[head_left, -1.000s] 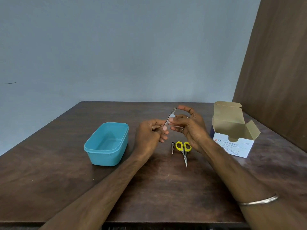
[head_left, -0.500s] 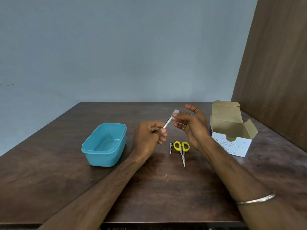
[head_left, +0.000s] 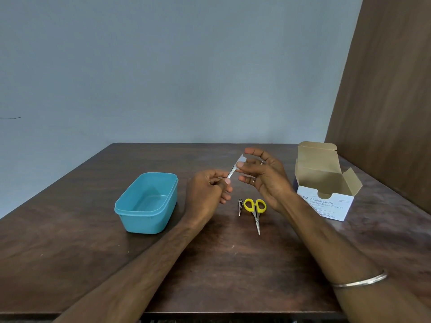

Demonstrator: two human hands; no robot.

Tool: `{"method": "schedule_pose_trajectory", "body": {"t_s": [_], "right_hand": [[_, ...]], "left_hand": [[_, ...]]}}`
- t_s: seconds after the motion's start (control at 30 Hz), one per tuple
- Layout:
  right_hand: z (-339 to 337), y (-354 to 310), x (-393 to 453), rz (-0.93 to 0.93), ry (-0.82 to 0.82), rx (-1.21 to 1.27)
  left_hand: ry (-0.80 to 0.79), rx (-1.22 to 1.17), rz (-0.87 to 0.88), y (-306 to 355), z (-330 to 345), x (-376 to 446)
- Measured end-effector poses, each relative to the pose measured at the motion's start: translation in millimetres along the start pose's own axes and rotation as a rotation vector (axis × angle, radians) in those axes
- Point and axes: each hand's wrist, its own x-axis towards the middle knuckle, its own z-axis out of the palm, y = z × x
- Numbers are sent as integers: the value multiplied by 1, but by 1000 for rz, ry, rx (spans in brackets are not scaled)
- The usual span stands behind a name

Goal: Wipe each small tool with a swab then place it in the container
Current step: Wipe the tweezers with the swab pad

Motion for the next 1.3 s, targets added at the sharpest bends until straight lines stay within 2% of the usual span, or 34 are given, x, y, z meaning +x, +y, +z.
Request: {"method": "schedule_pose_trajectory", "body": {"t_s": [0.2, 0.4, 0.7, 0.9, 1.3], "right_hand": [[4, 2, -2, 30, -72, -22], [1, 4, -1, 22, -34, -28], [2, 8, 0, 13, -53, -122], [5, 8, -3, -12, -141, -270], [8, 7, -4, -110, -102, -409]], "left_hand": [[3, -13, 0, 2, -1, 0], [-7, -31, -11, 1, 0, 1], [49, -191, -67, 4, -3, 2], [19, -304, -124, 8, -5, 0], [-116, -378, -168, 4, -4, -1]]}}
